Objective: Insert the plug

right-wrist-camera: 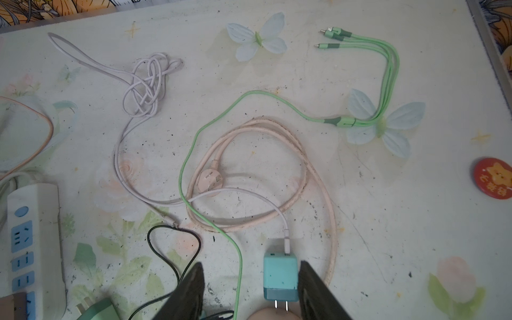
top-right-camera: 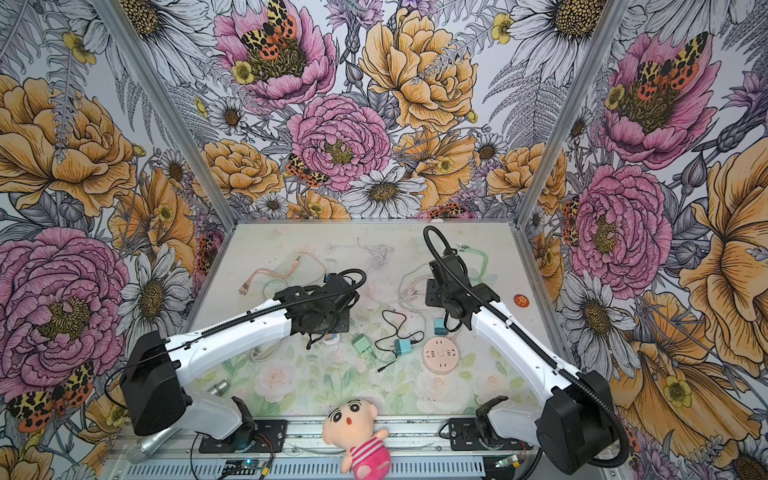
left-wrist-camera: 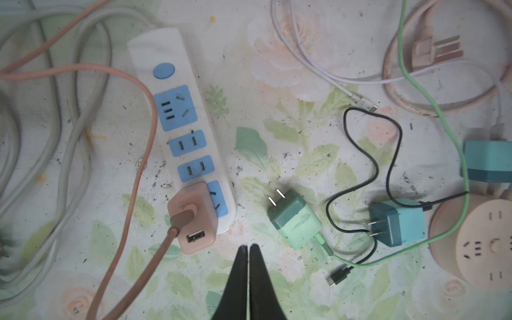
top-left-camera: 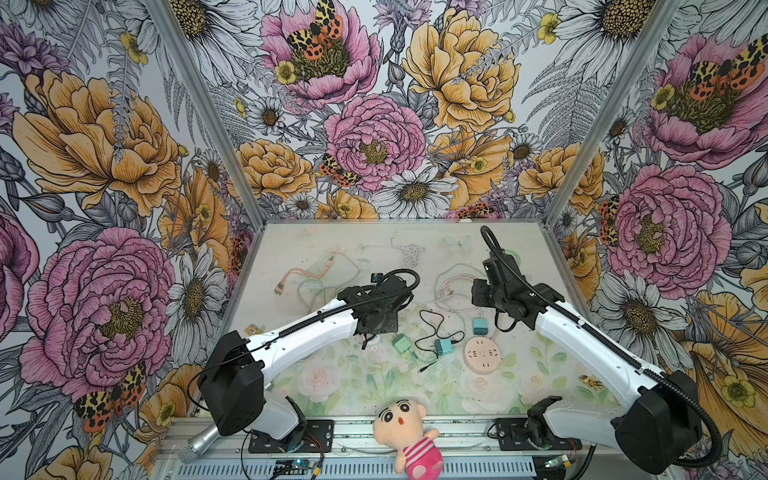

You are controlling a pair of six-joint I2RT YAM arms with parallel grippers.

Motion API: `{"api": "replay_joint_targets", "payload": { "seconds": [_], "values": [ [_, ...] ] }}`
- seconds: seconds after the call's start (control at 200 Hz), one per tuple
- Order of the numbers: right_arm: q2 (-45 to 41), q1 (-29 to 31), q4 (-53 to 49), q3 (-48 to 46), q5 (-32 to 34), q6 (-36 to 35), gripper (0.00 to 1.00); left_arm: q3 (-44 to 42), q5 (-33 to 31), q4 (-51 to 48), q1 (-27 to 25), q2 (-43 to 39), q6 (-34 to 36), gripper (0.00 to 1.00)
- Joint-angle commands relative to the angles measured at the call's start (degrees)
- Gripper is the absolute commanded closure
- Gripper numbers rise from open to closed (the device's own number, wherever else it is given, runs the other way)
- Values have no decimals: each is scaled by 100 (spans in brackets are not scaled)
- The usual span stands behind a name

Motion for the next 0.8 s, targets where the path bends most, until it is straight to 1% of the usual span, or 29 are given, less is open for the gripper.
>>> {"api": "replay_joint_targets", "payload": {
  "seconds": [0.0,0.375,0.796],
  "values": [
    [34,-15,155,11,-125,72,45,-137,-150,-94,82,-108,-105,93],
    [14,-22,172,-10,-178,105,45,-387,-308,-95,316,-56,-94,94],
    [48,-18,216,-61,-213,121,45,-538,-473,-69,331,54,-215,94]
  ]
}}
